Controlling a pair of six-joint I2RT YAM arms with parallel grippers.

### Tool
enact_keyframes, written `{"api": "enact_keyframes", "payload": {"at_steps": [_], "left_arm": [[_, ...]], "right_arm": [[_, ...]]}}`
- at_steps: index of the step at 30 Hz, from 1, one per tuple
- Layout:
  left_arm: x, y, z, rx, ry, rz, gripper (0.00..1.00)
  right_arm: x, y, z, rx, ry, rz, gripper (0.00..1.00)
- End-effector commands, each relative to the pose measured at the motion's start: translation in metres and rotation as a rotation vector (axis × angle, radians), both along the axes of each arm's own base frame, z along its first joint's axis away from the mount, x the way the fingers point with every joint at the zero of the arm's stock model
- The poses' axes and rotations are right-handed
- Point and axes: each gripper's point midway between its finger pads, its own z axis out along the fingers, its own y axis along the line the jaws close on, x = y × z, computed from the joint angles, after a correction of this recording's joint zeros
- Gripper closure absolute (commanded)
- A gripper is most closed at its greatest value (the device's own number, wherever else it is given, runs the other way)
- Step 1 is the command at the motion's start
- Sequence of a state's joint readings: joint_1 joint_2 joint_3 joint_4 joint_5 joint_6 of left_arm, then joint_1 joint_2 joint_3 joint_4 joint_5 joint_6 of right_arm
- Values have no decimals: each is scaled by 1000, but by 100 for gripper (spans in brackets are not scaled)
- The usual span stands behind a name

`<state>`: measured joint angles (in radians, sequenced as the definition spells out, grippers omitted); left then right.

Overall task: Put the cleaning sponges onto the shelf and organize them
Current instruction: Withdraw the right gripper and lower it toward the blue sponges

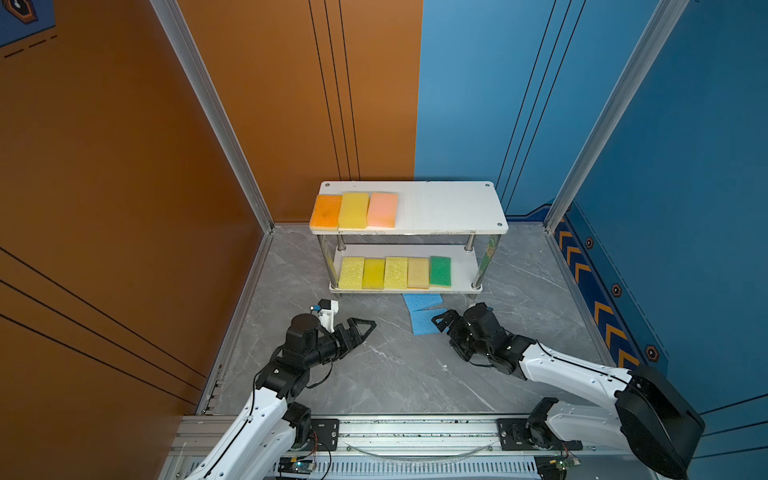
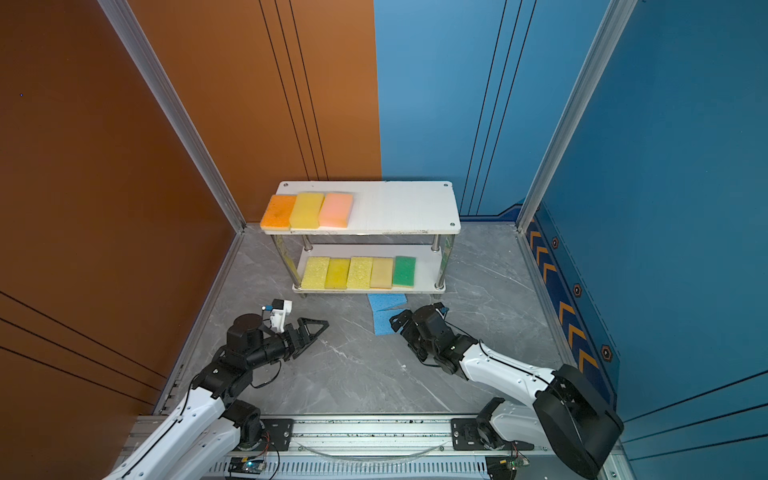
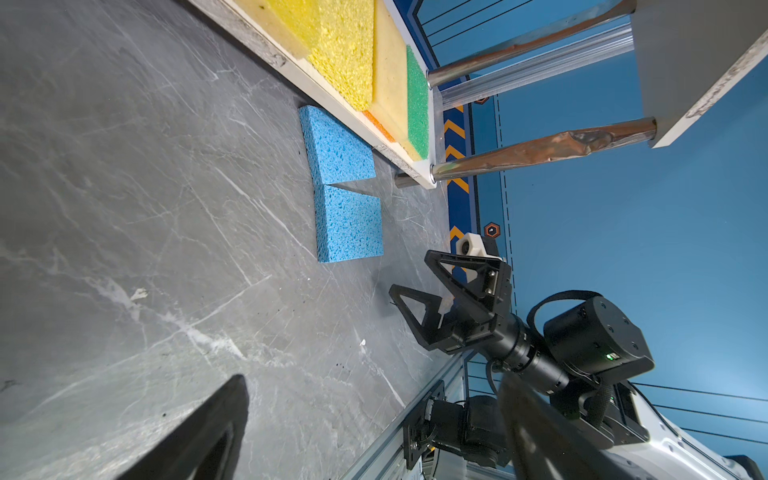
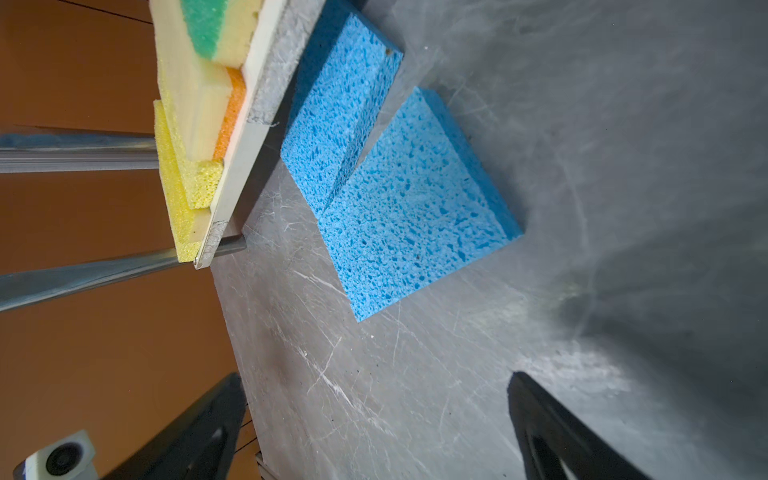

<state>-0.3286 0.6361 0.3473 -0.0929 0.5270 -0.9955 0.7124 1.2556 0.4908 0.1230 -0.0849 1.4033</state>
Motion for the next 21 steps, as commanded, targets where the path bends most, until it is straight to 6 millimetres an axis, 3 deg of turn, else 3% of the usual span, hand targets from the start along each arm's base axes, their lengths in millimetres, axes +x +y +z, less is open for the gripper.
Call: {"api": "enact_keyframes", "payload": {"at_steps": [1,8,14,21], "left_arm": [[2,1,-2,5,-15,9,6],[2,5,-4,2,-13,12,5],[7,4,-4,2,-19,10,6],[14,-23,-10,70,-40,-74,10]], "right_arm": [[9,12,-2,95,12,-35,3],[16,15,-19,97,36,-68,11],[24,-3,-28,68,48,-119,17],[20,-20,-27,30,47,-119,22]]}}
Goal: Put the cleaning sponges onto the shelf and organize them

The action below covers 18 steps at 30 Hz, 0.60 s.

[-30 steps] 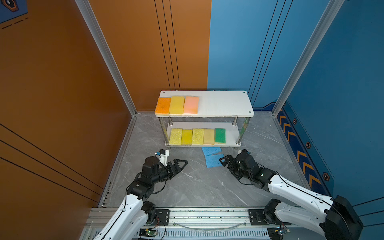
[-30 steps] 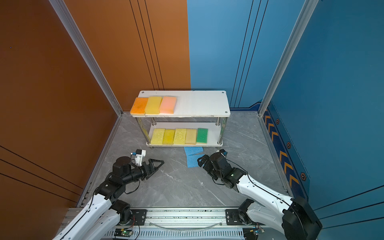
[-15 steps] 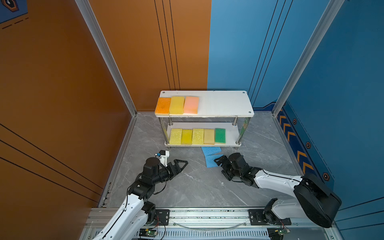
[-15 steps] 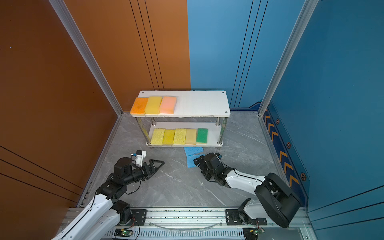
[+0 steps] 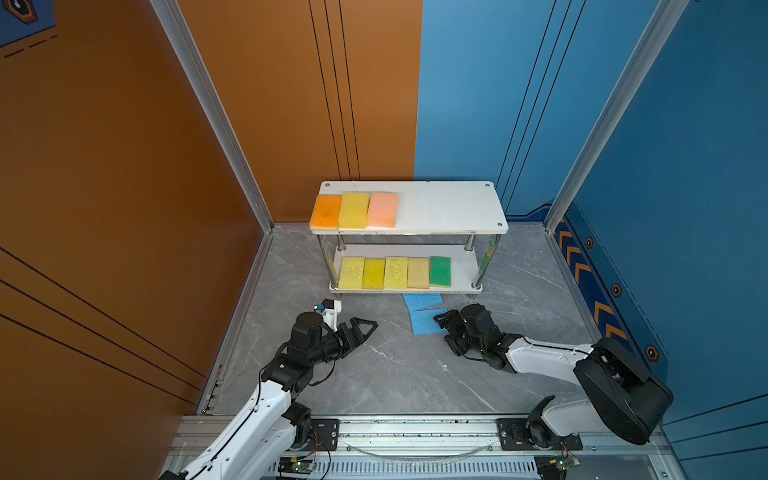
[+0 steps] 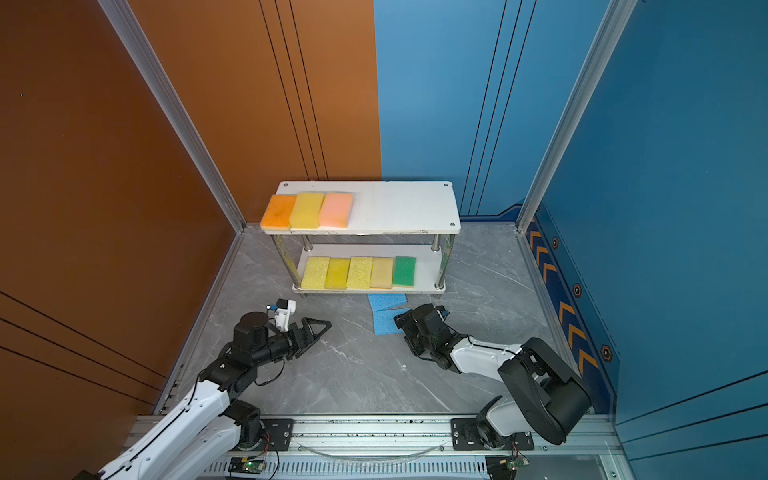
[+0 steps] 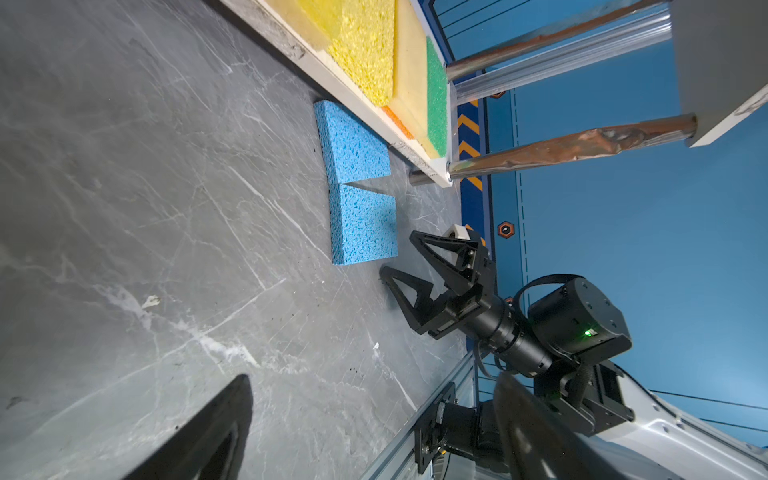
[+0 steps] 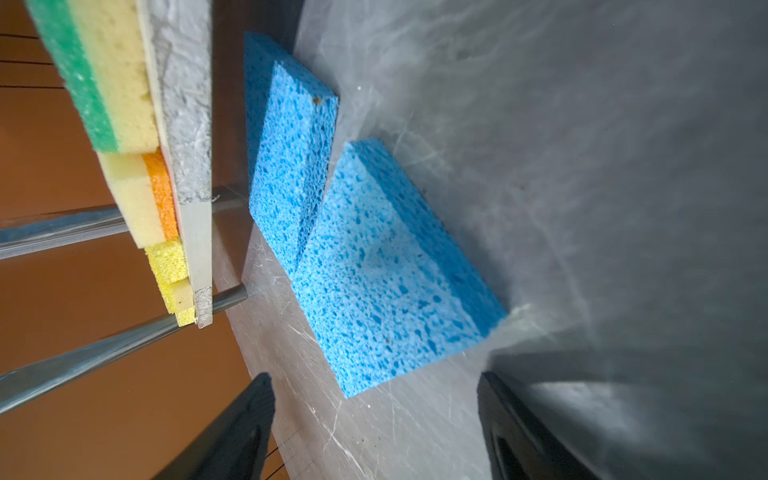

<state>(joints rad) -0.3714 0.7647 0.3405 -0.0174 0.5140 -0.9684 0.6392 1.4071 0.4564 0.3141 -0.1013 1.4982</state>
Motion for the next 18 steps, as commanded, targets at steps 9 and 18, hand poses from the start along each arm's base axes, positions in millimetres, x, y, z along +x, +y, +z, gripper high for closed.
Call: {"api": "enact_keyframes", "payload": {"at_steps": [9,18], "left_arm": [[28,-63,-15,90,-100,-138,10],[49,-95,-52,149,-98,-200,10]], "right_arm": [[-2,-68,23,-289,-62,56,25],[19,-46,12,-281,-30,255,26]]}}
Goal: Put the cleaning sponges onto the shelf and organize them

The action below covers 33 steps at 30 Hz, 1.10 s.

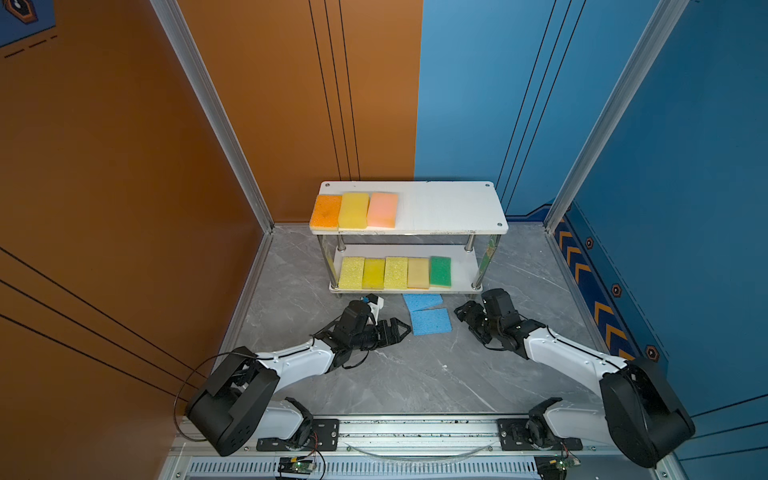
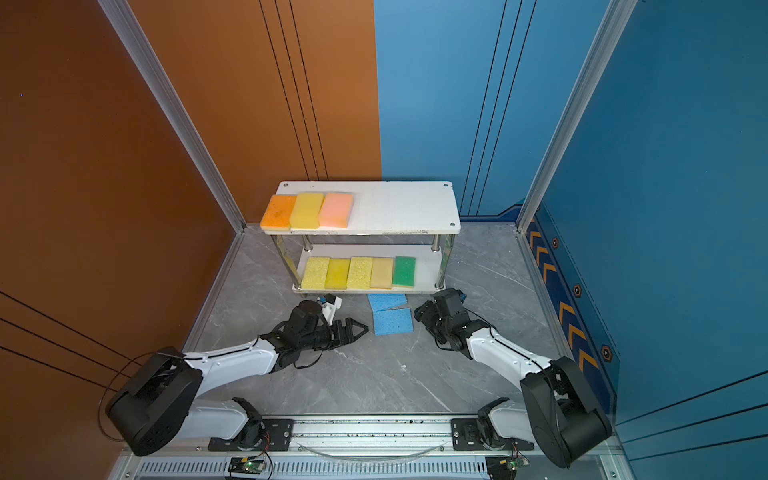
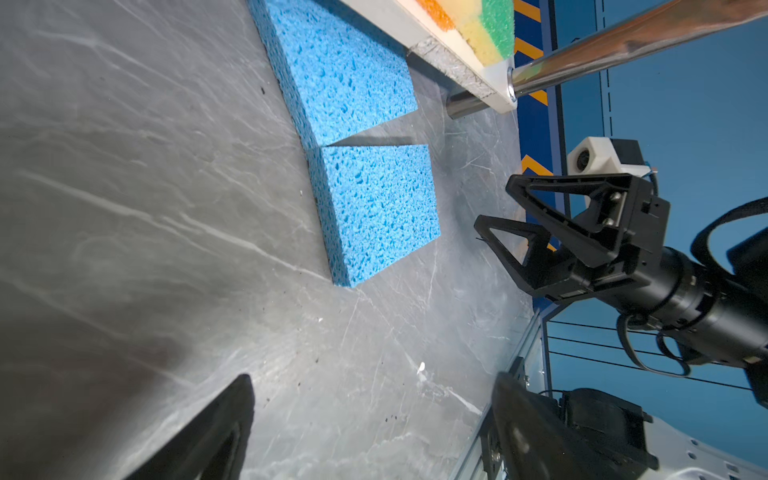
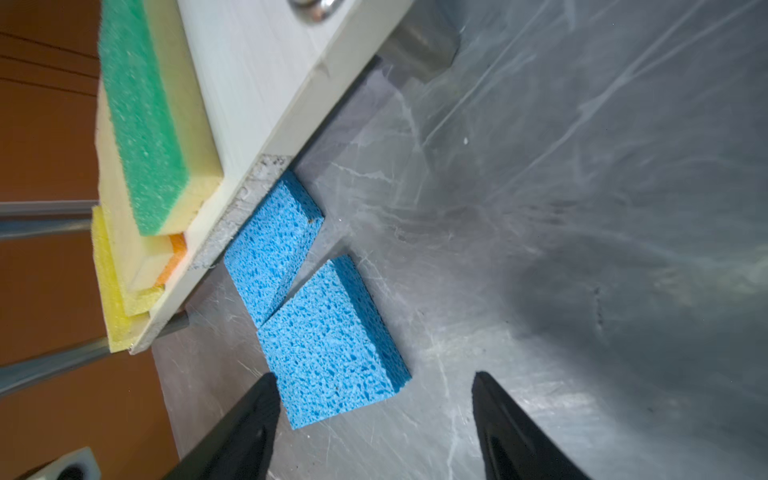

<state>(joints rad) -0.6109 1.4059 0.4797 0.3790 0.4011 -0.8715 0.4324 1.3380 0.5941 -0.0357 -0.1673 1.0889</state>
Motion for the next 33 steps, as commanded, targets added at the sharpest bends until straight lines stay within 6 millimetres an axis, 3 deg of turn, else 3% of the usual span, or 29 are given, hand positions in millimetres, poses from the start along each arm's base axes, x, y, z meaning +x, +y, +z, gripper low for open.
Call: {"api": "enact_keyframes", "payload": {"at_steps": [1,9,15,25,33], "left_arm": [[18,-14,4,0,-88,-18,10],[33,-39,-16,-6,-67,-57,11],[31,-54,-16,-10,-69,-89,11],[9,-72,-16,-23,-62,-148,11],[-16,-66,-9,-29,-75,-153,10]], "right_arm": [[-2,13,-5,-30,28,138,27],[2,24,-23,-28,71,191,28],[-3,37,-33,-12,95,240,28],[-9,54,-34,-11,105,299,28],[-30,66,-37,-30,121,360,28]]}}
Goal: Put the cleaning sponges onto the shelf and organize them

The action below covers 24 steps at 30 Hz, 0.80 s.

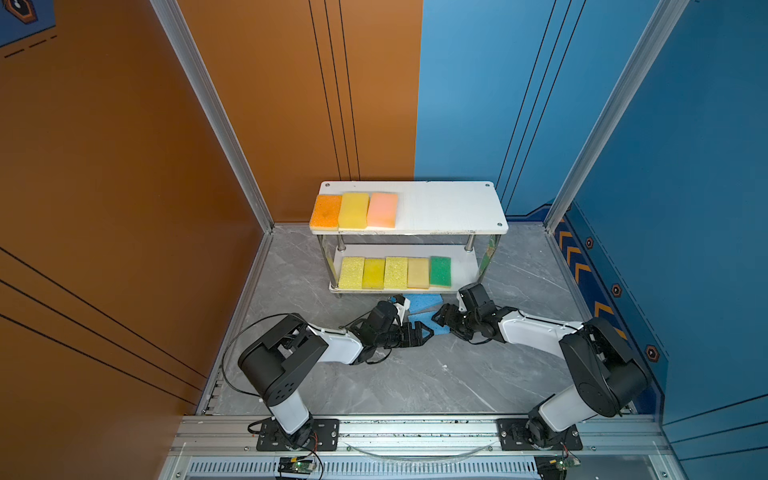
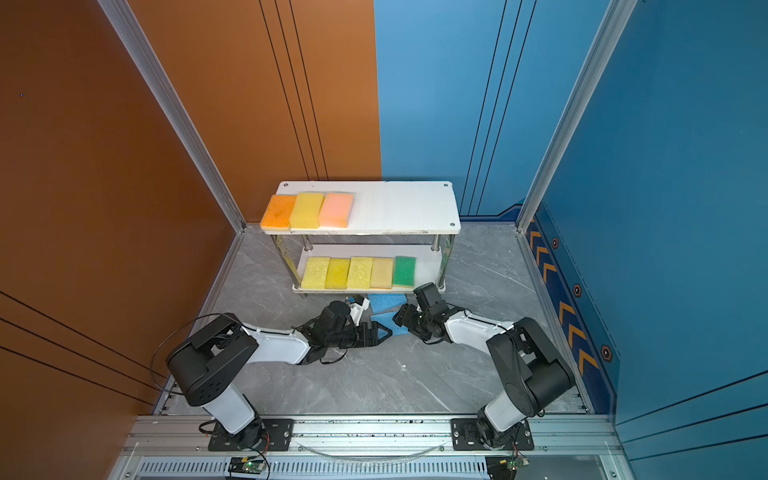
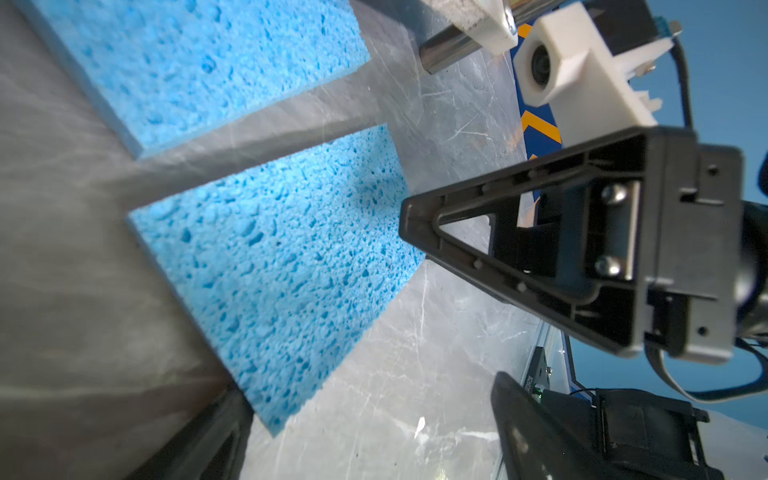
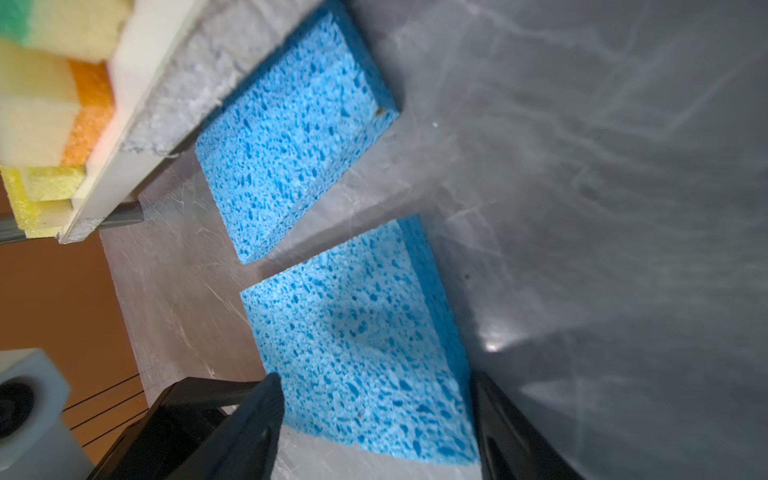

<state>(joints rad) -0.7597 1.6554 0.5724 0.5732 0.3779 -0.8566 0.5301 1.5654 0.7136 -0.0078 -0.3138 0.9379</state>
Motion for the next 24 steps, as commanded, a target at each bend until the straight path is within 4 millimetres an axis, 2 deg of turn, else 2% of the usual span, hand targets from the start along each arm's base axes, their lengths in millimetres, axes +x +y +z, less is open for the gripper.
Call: {"api": "enact_keyframes", "payload": {"at_steps": [1,7,14,21,24], "left_arm": [[-13,-2,12,-27,-26,-15,11],[-41,-6,23,-47,-29,-27,10],[-96,-29,25,-52,-16,-125,10],[-107,-11,27,-64,9,-118,9],[-111,-4,29,-22,12,-143,9]], "right_arm": [[-27,5,-14,-34,65,65,28],[-38,7,-9,-35,58,84,27],[-33,-15,9,-72,33,65,25],[-38,-54,21,-171,22,20,22],[-47,-61,26,-175,29,14,23]]}}
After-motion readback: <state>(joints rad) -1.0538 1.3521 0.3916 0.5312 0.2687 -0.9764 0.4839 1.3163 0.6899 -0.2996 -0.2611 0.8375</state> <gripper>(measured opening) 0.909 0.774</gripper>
